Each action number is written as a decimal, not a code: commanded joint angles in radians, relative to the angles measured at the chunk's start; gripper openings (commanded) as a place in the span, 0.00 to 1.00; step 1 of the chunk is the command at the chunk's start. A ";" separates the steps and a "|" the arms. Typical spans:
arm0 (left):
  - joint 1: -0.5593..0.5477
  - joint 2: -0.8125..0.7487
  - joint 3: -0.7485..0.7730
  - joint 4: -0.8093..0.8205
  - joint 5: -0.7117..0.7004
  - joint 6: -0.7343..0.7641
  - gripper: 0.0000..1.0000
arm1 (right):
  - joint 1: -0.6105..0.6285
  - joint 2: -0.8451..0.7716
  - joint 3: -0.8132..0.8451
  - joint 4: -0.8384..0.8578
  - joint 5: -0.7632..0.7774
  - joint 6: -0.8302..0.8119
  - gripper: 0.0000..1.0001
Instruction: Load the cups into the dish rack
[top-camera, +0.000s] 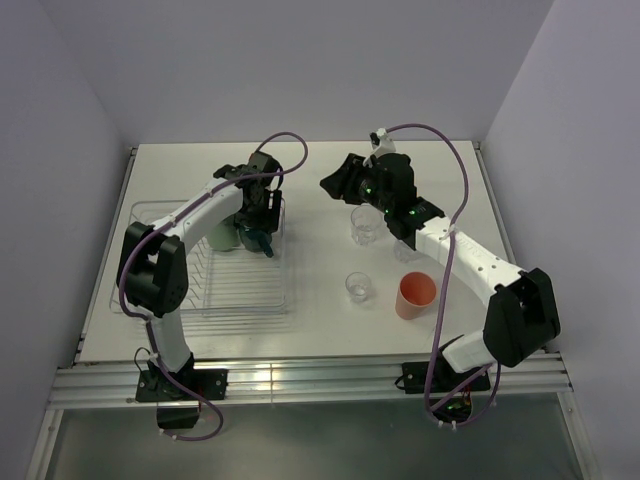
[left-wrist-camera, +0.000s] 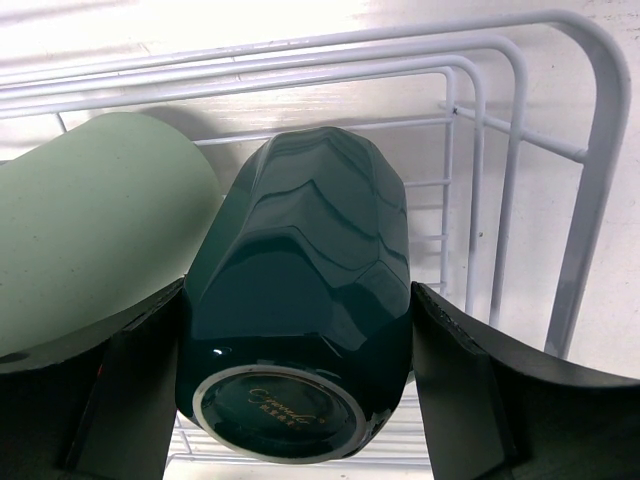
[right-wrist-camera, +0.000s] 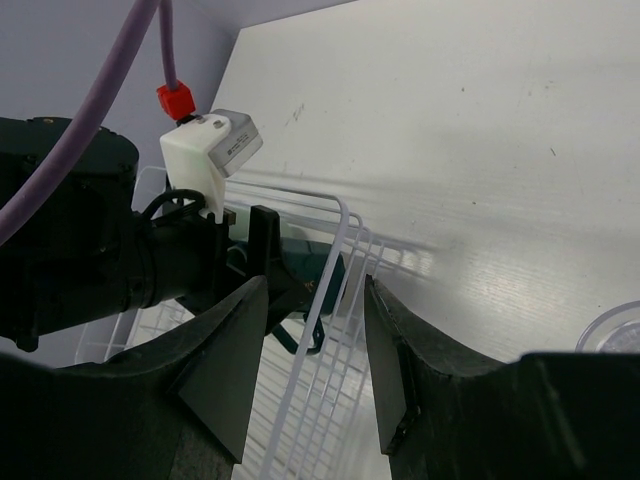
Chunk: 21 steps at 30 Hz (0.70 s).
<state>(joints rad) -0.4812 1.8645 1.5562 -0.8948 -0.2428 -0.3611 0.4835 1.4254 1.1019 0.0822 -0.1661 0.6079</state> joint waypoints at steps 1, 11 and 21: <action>0.003 -0.013 0.048 0.042 -0.030 -0.007 0.75 | -0.010 0.007 0.026 0.039 -0.003 -0.011 0.51; 0.003 -0.021 0.038 0.048 -0.033 -0.009 0.82 | -0.008 0.009 0.019 0.042 -0.006 -0.008 0.51; 0.001 -0.028 0.018 0.053 -0.036 -0.013 0.98 | -0.010 0.012 0.019 0.045 -0.013 -0.008 0.51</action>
<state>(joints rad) -0.4812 1.8645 1.5562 -0.8799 -0.2527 -0.3614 0.4835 1.4300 1.1019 0.0830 -0.1734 0.6079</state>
